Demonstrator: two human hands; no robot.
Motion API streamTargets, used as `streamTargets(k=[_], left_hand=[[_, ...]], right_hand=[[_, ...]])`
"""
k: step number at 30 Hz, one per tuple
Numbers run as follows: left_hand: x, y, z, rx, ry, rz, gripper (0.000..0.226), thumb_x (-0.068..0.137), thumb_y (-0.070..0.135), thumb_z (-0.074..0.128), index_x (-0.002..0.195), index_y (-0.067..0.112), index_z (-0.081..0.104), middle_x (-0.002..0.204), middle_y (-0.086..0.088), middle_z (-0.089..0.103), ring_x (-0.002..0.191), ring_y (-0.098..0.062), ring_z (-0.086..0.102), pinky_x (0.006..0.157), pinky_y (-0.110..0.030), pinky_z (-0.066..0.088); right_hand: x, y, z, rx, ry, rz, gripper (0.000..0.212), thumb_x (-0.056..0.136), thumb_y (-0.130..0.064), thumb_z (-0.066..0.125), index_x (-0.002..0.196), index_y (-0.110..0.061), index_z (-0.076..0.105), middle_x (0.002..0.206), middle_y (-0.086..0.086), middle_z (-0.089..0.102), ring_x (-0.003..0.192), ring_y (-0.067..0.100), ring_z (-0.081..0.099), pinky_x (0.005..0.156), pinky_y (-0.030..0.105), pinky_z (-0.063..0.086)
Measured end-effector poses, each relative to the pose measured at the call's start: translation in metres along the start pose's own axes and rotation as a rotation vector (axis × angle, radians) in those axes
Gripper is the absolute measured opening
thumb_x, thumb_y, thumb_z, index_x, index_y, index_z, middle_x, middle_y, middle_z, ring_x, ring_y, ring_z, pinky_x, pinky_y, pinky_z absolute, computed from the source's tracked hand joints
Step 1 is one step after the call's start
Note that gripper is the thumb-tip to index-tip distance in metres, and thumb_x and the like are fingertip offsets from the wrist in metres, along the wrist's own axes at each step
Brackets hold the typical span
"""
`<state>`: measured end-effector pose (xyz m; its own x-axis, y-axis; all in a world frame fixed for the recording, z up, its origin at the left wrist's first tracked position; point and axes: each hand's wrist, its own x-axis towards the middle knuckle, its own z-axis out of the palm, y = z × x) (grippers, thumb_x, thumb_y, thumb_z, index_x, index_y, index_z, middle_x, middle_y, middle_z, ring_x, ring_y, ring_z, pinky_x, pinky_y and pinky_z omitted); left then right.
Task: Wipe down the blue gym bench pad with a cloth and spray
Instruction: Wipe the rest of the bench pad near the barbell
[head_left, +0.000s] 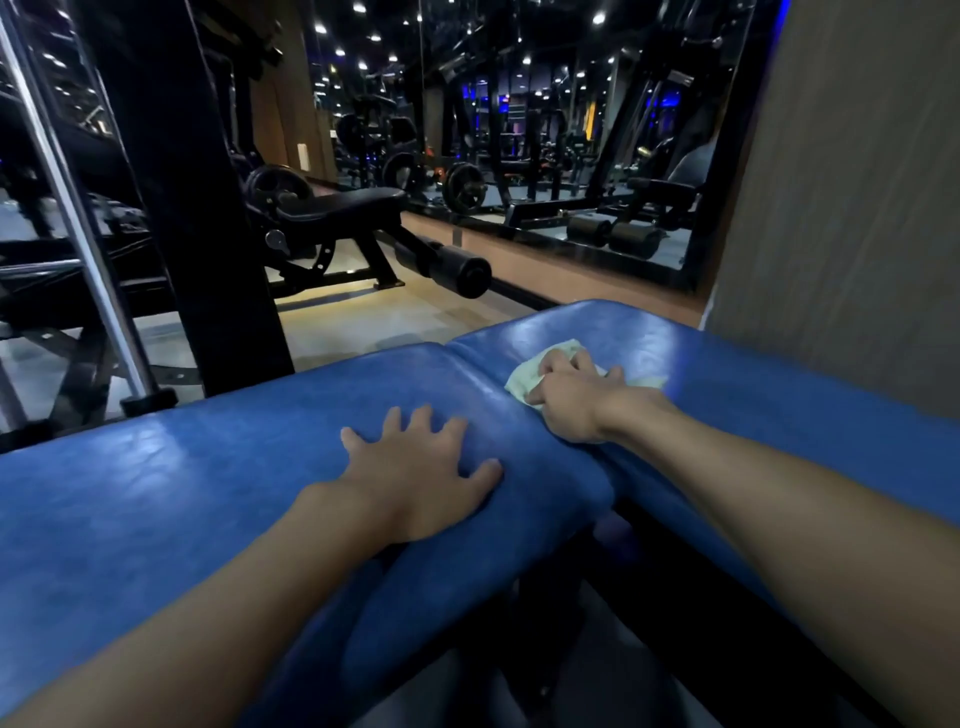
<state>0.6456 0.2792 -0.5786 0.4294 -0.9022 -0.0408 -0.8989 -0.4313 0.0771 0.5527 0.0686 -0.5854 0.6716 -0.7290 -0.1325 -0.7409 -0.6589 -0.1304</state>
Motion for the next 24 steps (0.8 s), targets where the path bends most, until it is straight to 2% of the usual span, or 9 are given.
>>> streamTargets(k=[3, 5, 7, 11, 13, 16, 19, 21, 24], left_hand=[[-0.018, 0.037, 0.004, -0.002, 0.136, 0.173, 0.055, 0.092, 0.067, 0.032, 0.125, 0.026, 0.049, 0.149, 0.006, 0.036, 0.14, -0.016, 0.028, 0.107, -0.059, 0.025], [-0.023, 0.05, 0.011, -0.002, 0.128, 0.182, 0.061, 0.092, 0.066, 0.036, 0.134, 0.023, 0.043, 0.154, 0.006, 0.032, 0.144, -0.017, 0.023, 0.11, -0.06, 0.021], [-0.023, 0.049, 0.013, -0.041, 0.065, 0.142, 0.074, 0.091, 0.066, 0.04, 0.151, 0.023, 0.028, 0.163, 0.007, 0.019, 0.151, -0.016, 0.011, 0.116, -0.062, 0.01], [-0.025, 0.044, 0.01, -0.069, -0.021, 0.119, 0.081, 0.092, 0.065, 0.043, 0.157, 0.027, 0.013, 0.167, 0.009, 0.005, 0.153, -0.015, -0.001, 0.12, -0.058, 0.0], [-0.025, 0.044, 0.012, -0.079, -0.024, 0.106, 0.081, 0.092, 0.064, 0.042, 0.157, 0.027, 0.011, 0.167, 0.009, 0.004, 0.153, -0.015, -0.002, 0.12, -0.058, -0.001], [-0.023, 0.044, 0.015, -0.058, -0.015, 0.102, 0.08, 0.093, 0.061, 0.041, 0.158, 0.026, 0.01, 0.167, 0.008, 0.004, 0.153, -0.017, -0.002, 0.119, -0.059, -0.001], [-0.021, 0.043, 0.018, -0.067, -0.004, 0.112, 0.08, 0.093, 0.061, 0.041, 0.158, 0.025, 0.01, 0.167, 0.007, 0.004, 0.153, -0.02, -0.002, 0.118, -0.061, -0.001], [-0.021, 0.043, 0.017, -0.086, -0.009, 0.115, 0.081, 0.092, 0.06, 0.043, 0.158, 0.025, 0.011, 0.167, 0.007, 0.006, 0.154, -0.021, -0.001, 0.118, -0.062, -0.001], [-0.022, 0.047, 0.012, -0.106, -0.007, 0.114, 0.075, 0.09, 0.058, 0.049, 0.152, 0.023, 0.025, 0.163, 0.005, 0.021, 0.152, -0.023, 0.011, 0.116, -0.065, 0.005]], right_hand=[[-0.021, 0.006, -0.001, 0.008, 0.008, -0.024, 0.053, 0.093, -0.033, 0.038, 0.146, -0.028, 0.038, 0.154, 0.005, 0.015, 0.143, 0.048, 0.008, 0.116, 0.065, 0.005], [-0.034, 0.011, -0.002, -0.011, 0.027, -0.075, 0.048, 0.093, -0.027, 0.038, 0.14, -0.027, 0.046, 0.148, 0.003, 0.022, 0.141, 0.04, 0.013, 0.115, 0.065, 0.006], [-0.047, 0.018, -0.001, -0.024, 0.038, -0.106, 0.045, 0.095, -0.022, 0.039, 0.138, -0.028, 0.05, 0.143, 0.002, 0.024, 0.138, 0.035, 0.016, 0.114, 0.062, 0.01], [-0.069, 0.03, 0.0, -0.06, 0.028, -0.106, 0.05, 0.09, -0.017, 0.041, 0.137, -0.032, 0.049, 0.139, 0.002, 0.027, 0.135, 0.037, 0.019, 0.113, 0.06, 0.015], [-0.081, 0.034, -0.002, -0.027, 0.014, -0.064, 0.054, 0.084, -0.02, 0.041, 0.135, -0.033, 0.047, 0.138, 0.002, 0.027, 0.133, 0.042, 0.023, 0.111, 0.06, 0.021], [-0.1, 0.034, -0.004, -0.052, 0.002, -0.043, 0.06, 0.074, -0.015, 0.039, 0.129, -0.036, 0.052, 0.127, -0.001, 0.031, 0.121, 0.037, 0.033, 0.104, 0.052, 0.033], [-0.116, 0.034, -0.012, -0.045, -0.01, 0.003, 0.049, 0.075, -0.019, 0.043, 0.12, -0.035, 0.053, 0.122, 0.001, 0.034, 0.117, 0.034, 0.041, 0.082, 0.045, 0.042], [-0.125, 0.037, -0.021, -0.018, 0.012, -0.017, 0.039, 0.076, -0.025, 0.045, 0.109, -0.039, 0.06, 0.119, -0.001, 0.04, 0.116, 0.031, 0.046, 0.087, 0.05, 0.044], [-0.138, 0.046, -0.03, 0.072, 0.14, -0.069, 0.038, 0.084, -0.015, 0.044, 0.101, -0.033, 0.072, 0.115, -0.001, 0.048, 0.11, 0.029, 0.052, 0.09, 0.044, 0.049]])
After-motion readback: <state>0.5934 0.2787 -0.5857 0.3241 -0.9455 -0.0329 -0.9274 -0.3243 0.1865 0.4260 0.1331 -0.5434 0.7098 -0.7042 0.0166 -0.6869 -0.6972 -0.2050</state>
